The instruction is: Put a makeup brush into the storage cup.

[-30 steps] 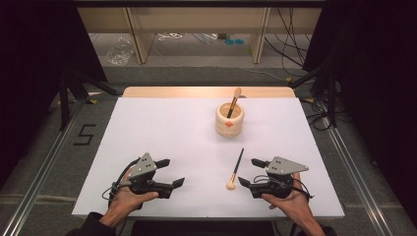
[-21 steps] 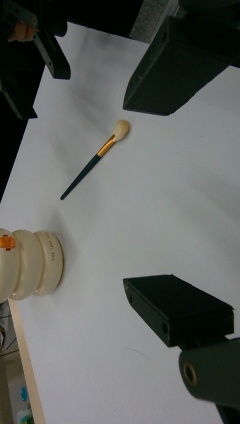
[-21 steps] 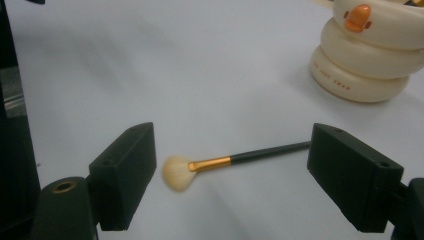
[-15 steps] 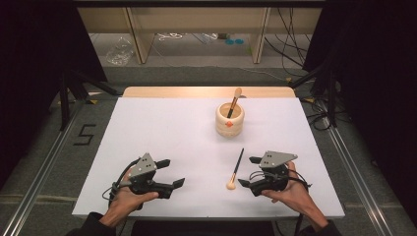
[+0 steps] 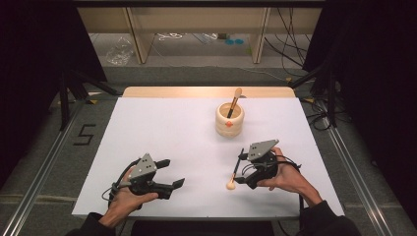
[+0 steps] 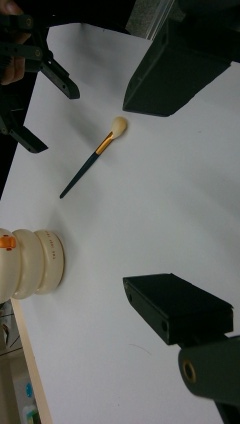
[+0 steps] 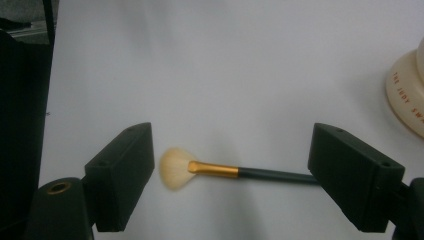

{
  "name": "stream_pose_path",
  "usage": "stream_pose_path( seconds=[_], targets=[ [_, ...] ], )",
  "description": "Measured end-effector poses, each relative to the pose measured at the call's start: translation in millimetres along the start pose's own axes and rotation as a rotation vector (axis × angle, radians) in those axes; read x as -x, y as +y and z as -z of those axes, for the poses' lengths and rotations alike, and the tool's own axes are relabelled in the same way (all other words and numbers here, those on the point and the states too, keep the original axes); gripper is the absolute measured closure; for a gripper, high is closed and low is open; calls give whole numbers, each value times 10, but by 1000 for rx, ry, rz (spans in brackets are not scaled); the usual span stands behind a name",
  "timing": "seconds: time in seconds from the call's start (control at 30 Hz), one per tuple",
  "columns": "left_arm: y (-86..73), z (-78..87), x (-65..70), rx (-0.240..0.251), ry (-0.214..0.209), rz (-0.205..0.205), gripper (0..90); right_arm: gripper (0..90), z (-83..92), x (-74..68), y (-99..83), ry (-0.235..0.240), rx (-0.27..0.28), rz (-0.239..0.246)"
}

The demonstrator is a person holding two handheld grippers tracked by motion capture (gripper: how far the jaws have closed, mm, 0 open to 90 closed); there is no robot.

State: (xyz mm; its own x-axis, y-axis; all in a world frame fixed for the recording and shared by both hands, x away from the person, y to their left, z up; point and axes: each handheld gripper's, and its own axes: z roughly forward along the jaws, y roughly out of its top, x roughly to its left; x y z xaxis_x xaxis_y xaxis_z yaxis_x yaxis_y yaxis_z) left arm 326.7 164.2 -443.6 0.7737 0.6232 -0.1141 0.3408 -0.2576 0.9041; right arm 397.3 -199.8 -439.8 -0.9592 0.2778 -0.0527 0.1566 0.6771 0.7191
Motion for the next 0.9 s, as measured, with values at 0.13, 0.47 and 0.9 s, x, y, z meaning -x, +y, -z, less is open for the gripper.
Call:
stream_pose_path(
  seconds=[0.13,0.47,0.9],
  targets=[
    [13,10,14,16,-20,26,171,207,-21,84,25,4,-23,10],
    [10,11,18,13,-22,28,170,213,-111,225,116,36,-36,61],
    [6,-3,8,8,-35,30,168,250,-211,330,41,77,-123,89]
  ],
)
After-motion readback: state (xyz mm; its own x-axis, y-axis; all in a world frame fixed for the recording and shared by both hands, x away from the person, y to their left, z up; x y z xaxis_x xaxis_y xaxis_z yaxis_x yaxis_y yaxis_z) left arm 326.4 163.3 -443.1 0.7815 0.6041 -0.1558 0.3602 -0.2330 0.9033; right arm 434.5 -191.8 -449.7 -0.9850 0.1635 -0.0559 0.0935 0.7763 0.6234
